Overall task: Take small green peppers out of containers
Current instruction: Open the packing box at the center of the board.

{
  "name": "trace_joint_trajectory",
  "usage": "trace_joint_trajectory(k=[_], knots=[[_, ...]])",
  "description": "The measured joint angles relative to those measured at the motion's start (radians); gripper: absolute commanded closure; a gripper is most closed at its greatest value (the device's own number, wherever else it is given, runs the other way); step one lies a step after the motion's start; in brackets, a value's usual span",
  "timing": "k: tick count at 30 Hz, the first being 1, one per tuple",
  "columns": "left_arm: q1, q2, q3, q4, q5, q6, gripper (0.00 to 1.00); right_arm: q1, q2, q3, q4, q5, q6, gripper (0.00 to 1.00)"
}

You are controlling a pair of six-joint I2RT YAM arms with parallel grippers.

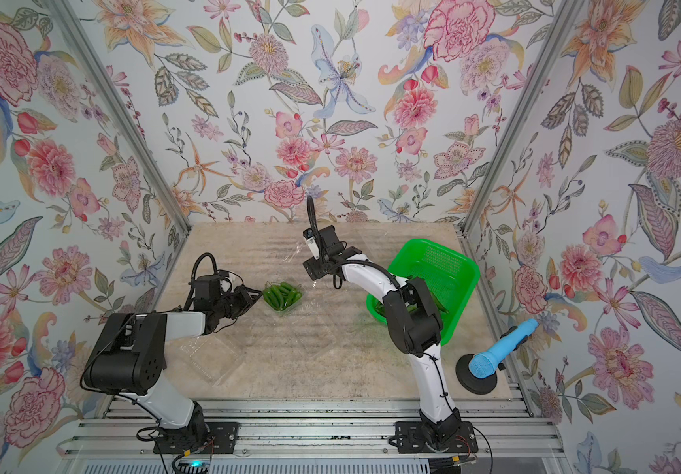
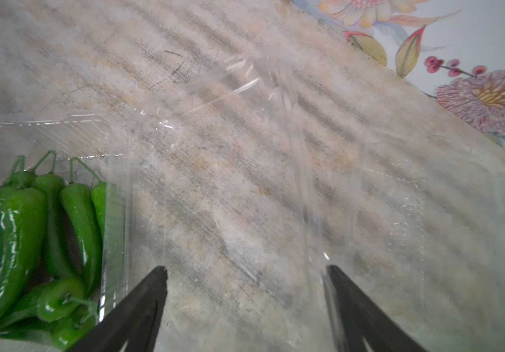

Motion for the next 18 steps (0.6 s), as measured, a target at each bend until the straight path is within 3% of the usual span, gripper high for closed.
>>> trace_joint_trajectory(k=[5,8,10,18], knots=[[0.003,-0.060,0.000,-0.037,-0.015,0.006,0.63,-0.004,-0.148,-0.097,0.097,-0.035,0.010,0.24],[0.006,-0.126,0.000,-0.068,-0.026,0.012,0.61,0.019,-0.182,-0.096,0.130,-0.123,0.034,0.31],[0.006,-0.174,0.000,-0.076,-0.032,0.015,0.60,0.040,-0.171,-0.072,0.125,-0.196,0.058,0.37],[0.007,-0.277,-0.049,-0.076,-0.034,0.020,0.62,0.148,0.011,0.015,0.102,-0.376,0.130,0.42]])
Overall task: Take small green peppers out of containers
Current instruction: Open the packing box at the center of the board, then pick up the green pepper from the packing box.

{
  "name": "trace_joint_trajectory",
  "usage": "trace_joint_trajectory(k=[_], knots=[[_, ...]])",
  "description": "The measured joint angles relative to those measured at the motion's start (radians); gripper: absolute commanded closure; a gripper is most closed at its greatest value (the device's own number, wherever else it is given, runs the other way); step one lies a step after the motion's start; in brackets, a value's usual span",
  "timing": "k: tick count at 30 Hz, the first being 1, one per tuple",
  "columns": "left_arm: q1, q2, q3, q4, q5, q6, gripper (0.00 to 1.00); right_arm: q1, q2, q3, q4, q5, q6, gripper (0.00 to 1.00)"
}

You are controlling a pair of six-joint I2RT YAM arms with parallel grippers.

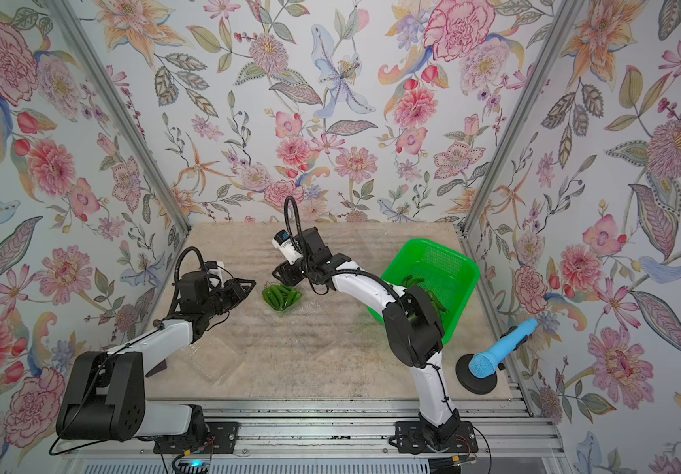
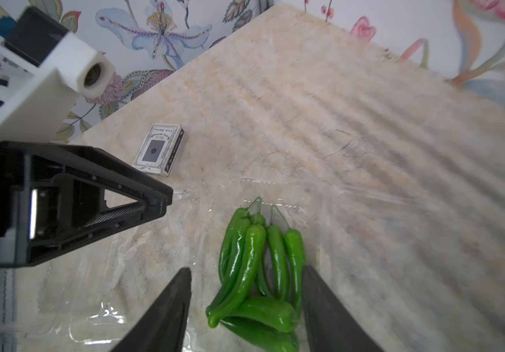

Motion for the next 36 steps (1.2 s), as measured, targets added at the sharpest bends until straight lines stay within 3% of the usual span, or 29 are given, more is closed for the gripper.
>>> trace_joint_trajectory(k=[10,24,29,36], knots=[[0.001,-0.043,-0.072,0.000,0.001,0.005,0.63,0.020,0.197,0.089,-0.037,-0.026,0.032,0.46],[0.010,-0.051,-0.073,0.004,0.020,0.005,0.64,0.018,0.285,0.193,-0.056,-0.037,0.046,0.53],[0.012,-0.051,-0.073,0.009,0.024,0.005,0.65,0.019,0.306,0.219,-0.069,-0.039,0.045,0.61],[0.014,-0.050,-0.073,0.009,0.026,0.008,0.65,0.024,0.319,0.238,-0.089,-0.042,0.044,0.82]])
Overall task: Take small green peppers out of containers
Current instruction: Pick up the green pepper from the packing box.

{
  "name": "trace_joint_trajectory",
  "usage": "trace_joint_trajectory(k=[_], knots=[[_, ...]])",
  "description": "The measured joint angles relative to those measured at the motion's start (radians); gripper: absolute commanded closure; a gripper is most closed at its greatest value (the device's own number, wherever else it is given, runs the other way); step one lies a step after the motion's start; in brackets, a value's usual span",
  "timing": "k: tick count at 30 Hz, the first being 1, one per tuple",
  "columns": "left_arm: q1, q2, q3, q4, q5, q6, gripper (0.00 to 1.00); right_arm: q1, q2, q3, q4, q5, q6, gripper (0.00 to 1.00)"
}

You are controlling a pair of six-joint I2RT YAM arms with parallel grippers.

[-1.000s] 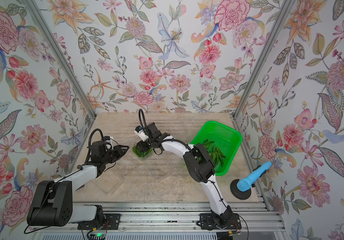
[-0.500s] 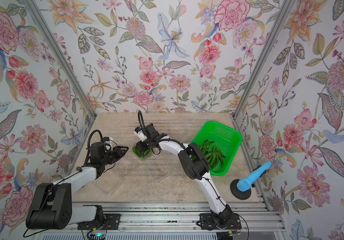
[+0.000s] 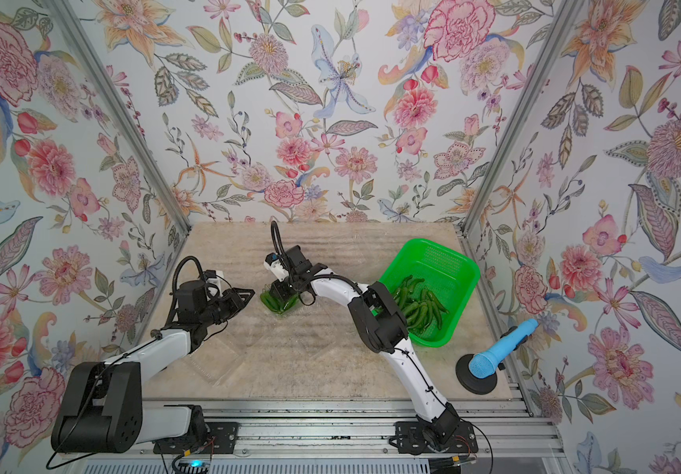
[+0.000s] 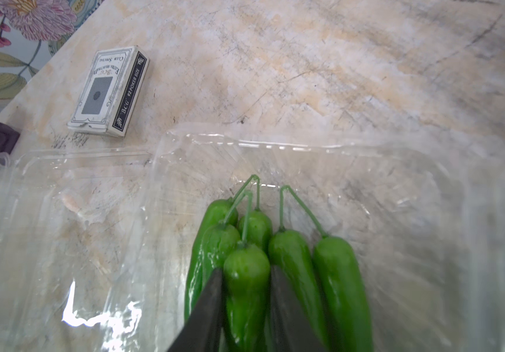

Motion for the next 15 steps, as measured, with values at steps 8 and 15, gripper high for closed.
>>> trace_joint_trajectory(k=[8,15], knots=[[0.005,0.000,0.000,0.000,0.000,0.022,0.67,0.000,-0.008,-0.003,-0.010,-0.002,-0.010,0.90],[0.005,0.000,0.002,-0.002,-0.003,0.042,0.67,-0.019,-0.184,-0.129,0.016,-0.004,-0.005,0.90]])
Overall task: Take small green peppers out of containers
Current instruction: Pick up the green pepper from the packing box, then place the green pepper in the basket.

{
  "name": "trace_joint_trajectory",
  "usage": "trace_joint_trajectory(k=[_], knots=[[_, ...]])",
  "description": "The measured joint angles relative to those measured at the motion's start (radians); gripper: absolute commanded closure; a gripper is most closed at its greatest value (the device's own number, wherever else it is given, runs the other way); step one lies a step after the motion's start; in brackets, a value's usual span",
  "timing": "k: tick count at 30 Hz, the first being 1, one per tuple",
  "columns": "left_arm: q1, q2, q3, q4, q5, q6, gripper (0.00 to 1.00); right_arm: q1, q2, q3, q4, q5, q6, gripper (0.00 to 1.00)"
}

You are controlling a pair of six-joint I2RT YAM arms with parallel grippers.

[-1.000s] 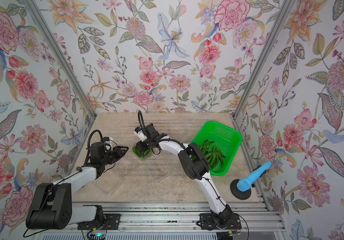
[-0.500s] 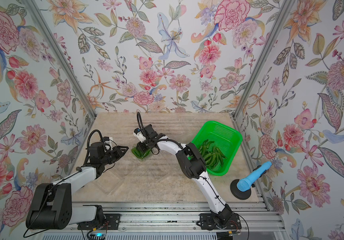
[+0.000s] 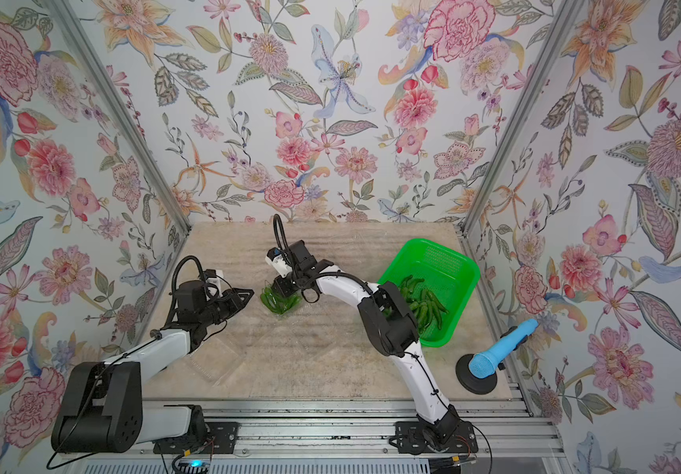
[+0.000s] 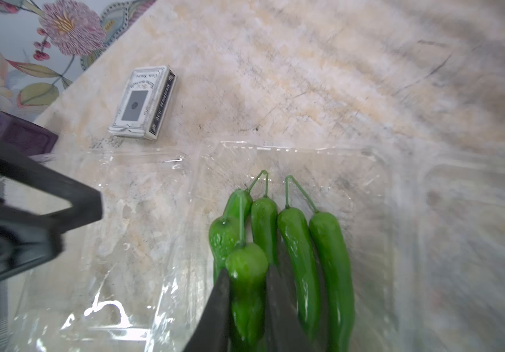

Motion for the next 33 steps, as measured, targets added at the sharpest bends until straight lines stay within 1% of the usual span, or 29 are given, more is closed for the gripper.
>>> trace_joint_trajectory(k=[4,7,11,14,17,19,22,24,27,28,29,30,31,33], knots=[[-0.008,0.000,0.024,-0.011,-0.001,0.005,0.67,-0.040,-0.165,-0.107,0.078,-0.001,0.023,0.90],[-0.043,0.003,0.082,-0.024,-0.014,0.008,0.66,-0.086,-0.304,-0.232,0.145,0.005,0.047,0.90],[-0.174,0.055,0.225,-0.028,-0.051,0.015,0.66,-0.183,-0.500,-0.431,0.212,0.035,0.087,0.89],[-0.310,0.150,0.378,-0.021,-0.075,0.025,0.66,-0.294,-0.658,-0.597,0.248,0.071,0.124,0.88],[-0.433,0.281,0.539,-0.006,-0.084,0.034,0.66,-0.421,-0.781,-0.730,0.269,0.093,0.158,0.88],[-0.507,0.384,0.645,-0.005,-0.084,0.035,0.67,-0.503,-0.832,-0.806,0.283,0.099,0.182,0.88],[-0.584,0.523,0.771,-0.006,-0.079,0.037,0.67,-0.596,-0.857,-0.899,0.298,0.097,0.208,0.88],[-0.622,0.592,0.823,-0.006,-0.076,0.036,0.67,-0.643,-0.852,-0.954,0.307,0.093,0.223,0.88],[-0.661,0.674,0.885,-0.018,-0.071,0.036,0.67,-0.680,-0.830,-1.014,0.313,0.087,0.239,0.87],[-0.671,0.695,0.902,-0.021,-0.069,0.036,0.67,-0.687,-0.816,-1.025,0.313,0.085,0.243,0.85],[-0.678,0.709,0.912,-0.023,-0.068,0.036,0.67,-0.690,-0.803,-1.031,0.313,0.085,0.246,0.79],[-0.683,0.718,0.917,-0.027,-0.066,0.036,0.67,-0.693,-0.784,-1.032,0.314,0.085,0.254,0.64],[-0.686,0.721,0.918,-0.029,-0.062,0.036,0.67,-0.693,-0.766,-1.032,0.316,0.086,0.260,0.54],[-0.687,0.721,0.918,-0.035,-0.057,0.037,0.66,-0.692,-0.750,-1.032,0.313,0.090,0.262,0.49]])
